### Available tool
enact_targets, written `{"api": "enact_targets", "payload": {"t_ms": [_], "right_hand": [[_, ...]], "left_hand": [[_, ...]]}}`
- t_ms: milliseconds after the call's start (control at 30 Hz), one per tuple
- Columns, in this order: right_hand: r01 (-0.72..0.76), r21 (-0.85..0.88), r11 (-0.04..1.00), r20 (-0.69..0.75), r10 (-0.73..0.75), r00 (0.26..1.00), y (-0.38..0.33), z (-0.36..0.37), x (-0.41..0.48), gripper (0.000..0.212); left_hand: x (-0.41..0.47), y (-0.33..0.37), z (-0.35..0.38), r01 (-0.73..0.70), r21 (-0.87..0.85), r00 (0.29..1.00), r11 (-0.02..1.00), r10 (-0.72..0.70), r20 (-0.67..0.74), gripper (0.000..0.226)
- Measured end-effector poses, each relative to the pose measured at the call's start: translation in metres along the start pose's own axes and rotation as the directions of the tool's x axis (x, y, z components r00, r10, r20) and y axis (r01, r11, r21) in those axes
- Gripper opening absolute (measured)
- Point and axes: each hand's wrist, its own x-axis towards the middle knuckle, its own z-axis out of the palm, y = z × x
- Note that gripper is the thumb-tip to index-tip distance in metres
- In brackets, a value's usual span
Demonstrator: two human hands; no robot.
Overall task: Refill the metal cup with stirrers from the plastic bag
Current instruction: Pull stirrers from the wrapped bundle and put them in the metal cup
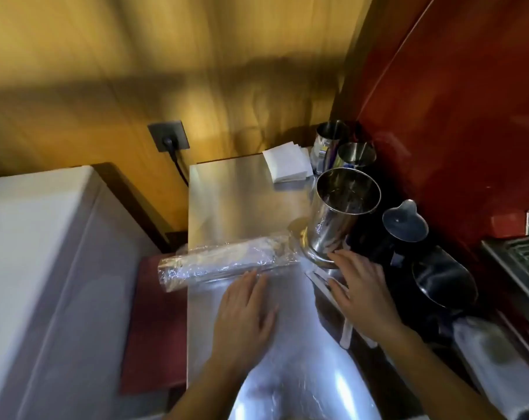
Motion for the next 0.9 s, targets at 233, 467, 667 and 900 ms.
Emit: {"api": "enact_targets", "payload": {"t_ms": [233, 467, 667, 900], "right_hand": [[-0.168, -0.113, 0.979, 0.12, 0.181, 0.976, 0.012, 0.013, -0.003, 0.026], [-0.209, -0.189, 0.959, 0.235, 0.251, 0.939, 0.007, 0.014, 0.004, 0.027], [-0.28, -0.173, 0.944, 0.302, 0.321, 0.898, 0.002, 0.012, 0.012, 0.02], [-0.256, -0.245, 0.935, 0.322, 0.327, 0.888, -0.002, 0.005, 0.022, 0.018]], "left_hand": [[-0.011, -0.014, 0.025, 0.001, 0.046, 0.998, 0.999, -0.004, 0.07, 0.05], [-0.011, -0.012, 0.025, -0.017, 0.042, 0.999, 0.999, 0.016, 0.028, 0.048], [-0.011, -0.011, 0.023, -0.016, 0.048, 0.998, 0.999, 0.013, 0.056, 0.048], [-0.011, -0.011, 0.021, -0.009, 0.059, 0.997, 0.998, 0.004, 0.077, 0.049]]}}
